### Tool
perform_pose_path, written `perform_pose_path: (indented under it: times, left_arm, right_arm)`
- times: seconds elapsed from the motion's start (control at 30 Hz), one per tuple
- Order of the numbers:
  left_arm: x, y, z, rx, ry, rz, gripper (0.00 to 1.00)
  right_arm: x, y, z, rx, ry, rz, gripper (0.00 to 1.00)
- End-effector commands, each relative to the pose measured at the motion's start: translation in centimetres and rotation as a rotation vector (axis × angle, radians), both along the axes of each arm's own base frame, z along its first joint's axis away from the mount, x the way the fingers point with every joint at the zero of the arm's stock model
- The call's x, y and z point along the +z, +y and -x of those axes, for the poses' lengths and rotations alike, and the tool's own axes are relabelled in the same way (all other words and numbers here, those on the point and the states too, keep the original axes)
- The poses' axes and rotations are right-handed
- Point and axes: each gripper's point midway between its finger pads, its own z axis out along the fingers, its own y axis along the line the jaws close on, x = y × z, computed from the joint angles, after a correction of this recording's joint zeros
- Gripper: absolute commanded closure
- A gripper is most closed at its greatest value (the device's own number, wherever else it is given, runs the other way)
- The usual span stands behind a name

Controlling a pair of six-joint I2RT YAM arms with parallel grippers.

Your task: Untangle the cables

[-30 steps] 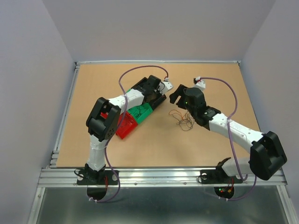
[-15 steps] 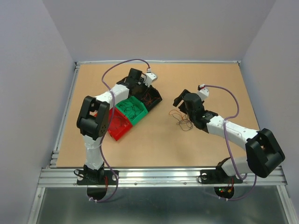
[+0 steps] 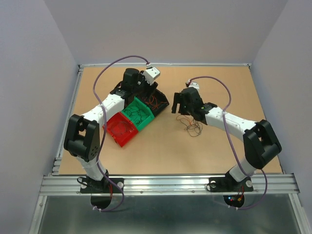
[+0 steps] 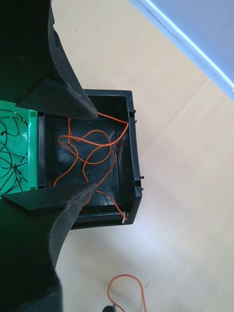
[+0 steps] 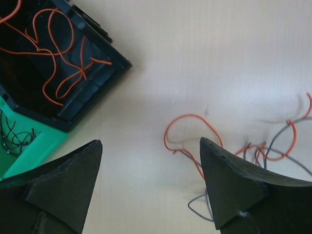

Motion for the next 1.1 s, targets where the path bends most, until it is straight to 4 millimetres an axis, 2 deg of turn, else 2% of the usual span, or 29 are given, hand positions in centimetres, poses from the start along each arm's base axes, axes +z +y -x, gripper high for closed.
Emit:
perform_pose_path:
  times: [0.0, 0.03, 0.07, 0.1, 0.2, 0.27, 0.3, 0.37, 0.43, 0.47, 0.57, 0.6, 0.63, 0.67, 0.7, 0.73, 0.77, 0.8, 0.83, 0.9, 0.97, 1.07]
  left_arm:
    - [1.5, -0.6, 0.6, -0.039, -0.041, 0.048, 0.35]
    - [1.5, -0.8, 0.8, -0.057, -0.041, 0.052, 0.35]
    - [1.3, -1.1, 1.2, -0.082, -0.041, 0.049, 0.35]
    - [1.3, -1.6, 1.7, -0.122, -0.038, 0.060, 0.35]
    - [1.5, -2.1, 2.5, -0.174, -0.055, 0.081, 0.34]
    - [1.7, -2.3, 2.9, -0.189, -0.075, 0.091, 0.34]
    - [1.6, -2.2, 2.9, -0.189, -0.078, 0.092, 0.34]
    - [1.9, -2.1, 3.0, -0.187, -0.097, 0.097, 0.34]
    - [2.0, -1.9, 3.1, -0.184, -0.104, 0.100, 0.34]
    - [2.2, -2.1, 3.1, -0.188, -0.109, 0.104, 0.34]
    - [2.4, -2.3, 3.7, -0.214, -0.116, 0.115, 0.34]
    - [2.5, -2.4, 4.0, -0.231, -0.117, 0.120, 0.34]
    - [2.7, -2.6, 4.4, -0.261, -0.128, 0.120, 0.34]
    - [2.5, -3.1, 5.3, -0.313, -0.118, 0.133, 0.34]
    - [2.6, -3.4, 5.8, -0.341, -0.120, 0.139, 0.34]
    - [2.5, -3.7, 6.3, -0.372, -0.118, 0.144, 0.34]
    - [2.6, -3.8, 6.8, -0.398, -0.120, 0.150, 0.34]
    - [2.4, -4.2, 7.6, -0.448, -0.116, 0.153, 0.33]
    - [2.3, -4.5, 8.2, -0.473, -0.114, 0.154, 0.33]
    - [2.0, -5.0, 9.1, -0.524, -0.118, 0.146, 0.33]
    - [2.1, -5.6, 10.2, -0.575, -0.128, 0.144, 0.33]
    - [2.2, -6.0, 12.3, -0.661, -0.136, 0.164, 0.33]
  right_arm:
    - [0.2, 1.2, 0.3, 0.183, 0.094, 0.208, 0.14]
    - [-0.4, 0.3, 1.0, 0.176, 0.133, 0.293, 0.14]
    - [-0.2, 0.0, 0.8, 0.159, 0.125, 0.351, 0.14]
    - [-1.1, -0.8, 1.3, 0.140, 0.155, 0.453, 0.13]
    - [-2.7, -0.8, 2.4, 0.191, 0.222, 0.552, 0.14]
    - [-4.0, -1.7, 3.8, 0.212, 0.285, 0.626, 0.14]
    - [-4.4, -2.9, 4.3, 0.192, 0.315, 0.681, 0.14]
    - [-5.1, -4.2, 4.8, 0.161, 0.357, 0.744, 0.15]
    - [-5.7, -3.9, 5.1, 0.184, 0.380, 0.739, 0.26]
    - [-5.5, -3.5, 5.1, 0.195, 0.375, 0.732, 0.51]
    - [-3.0, -1.9, 4.5, 0.213, 0.290, 0.663, 1.00]
    - [-2.6, -0.4, 4.4, 0.257, 0.256, 0.584, 1.00]
    - [0.1, 0.6, 4.5, 0.285, 0.183, 0.497, 0.99]
    - [1.3, 1.6, 4.6, 0.335, 0.141, 0.443, 0.99]
    - [3.5, 4.1, 4.8, 0.410, 0.066, 0.312, 1.00]
    - [4.9, 4.7, 5.2, 0.440, 0.018, 0.255, 0.99]
    - [5.3, 4.8, 5.9, 0.468, -0.009, 0.217, 0.99]
    - [8.3, 4.8, 6.6, 0.484, -0.095, 0.153, 0.99]
    - [9.5, 5.4, 6.8, 0.506, -0.145, 0.109, 1.00]
    - [10.7, 4.7, 7.1, 0.491, -0.192, 0.093, 1.00]
    - [10.9, 4.8, 7.2, 0.495, -0.200, 0.087, 1.00]
    - [10.6, 6.0, 7.5, 0.548, -0.189, 0.058, 0.99]
